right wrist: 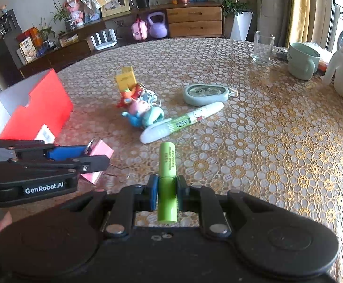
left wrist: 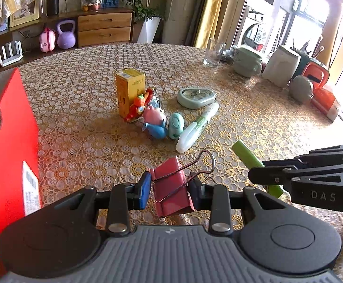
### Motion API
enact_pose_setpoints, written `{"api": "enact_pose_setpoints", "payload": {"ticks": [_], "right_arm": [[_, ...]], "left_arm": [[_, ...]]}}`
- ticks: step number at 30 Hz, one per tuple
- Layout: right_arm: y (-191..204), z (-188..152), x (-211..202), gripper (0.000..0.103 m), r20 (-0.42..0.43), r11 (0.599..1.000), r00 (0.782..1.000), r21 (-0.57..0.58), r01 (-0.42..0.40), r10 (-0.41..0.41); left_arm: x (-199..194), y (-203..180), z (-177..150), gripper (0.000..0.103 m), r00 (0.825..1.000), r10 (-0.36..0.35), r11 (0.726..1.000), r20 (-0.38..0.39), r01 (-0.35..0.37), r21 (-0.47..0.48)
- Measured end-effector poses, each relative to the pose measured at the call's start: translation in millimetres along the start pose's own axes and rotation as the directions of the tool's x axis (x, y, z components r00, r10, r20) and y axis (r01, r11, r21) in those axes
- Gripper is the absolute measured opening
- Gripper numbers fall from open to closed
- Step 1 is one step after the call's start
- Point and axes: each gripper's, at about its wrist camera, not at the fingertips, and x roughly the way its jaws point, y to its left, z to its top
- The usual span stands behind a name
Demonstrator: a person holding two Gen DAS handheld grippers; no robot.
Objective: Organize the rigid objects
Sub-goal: 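Lift the binder clip and green highlighter and carry both over the cardboard box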
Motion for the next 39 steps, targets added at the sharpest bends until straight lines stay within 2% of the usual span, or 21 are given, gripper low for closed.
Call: {"api": "enact_pose_setpoints", "payload": {"ticks": [10,20,32,39], "right_arm": [[29.7,10.6,-37.0,0.015,0.044,1.000,0.999,-0.010,-0.026,0.026],[76.6,30.6,-59.0,0.015,0.091,0.995,0.994,-0.076,-0.058,0.065],[137.7,53.0,-55.0,0.015,0.105,0.982,0.985,-0.147,-0.119,0.135],[177.5,61.6,-40.5,0.015,0.085,0.972,0.983,-0.186,-0.147,0.165]], "left_arm": [[-43.2,3.8,9.9,0.034,0.999,-0.006,1.000,0.044,0.006,-0.017],[-88.2,22.6,20.4,0.034,0.996,0.030,0.999,0.089,-0.027,-0.034],[-135.0,75.8,24.3,0.034,0.989,0.083,0.994,0.119,-0.074,-0.080],[-154.9,117.6,23.1,0.034,0.982,0.140,0.986,0.129,-0.126,-0.112]]}}
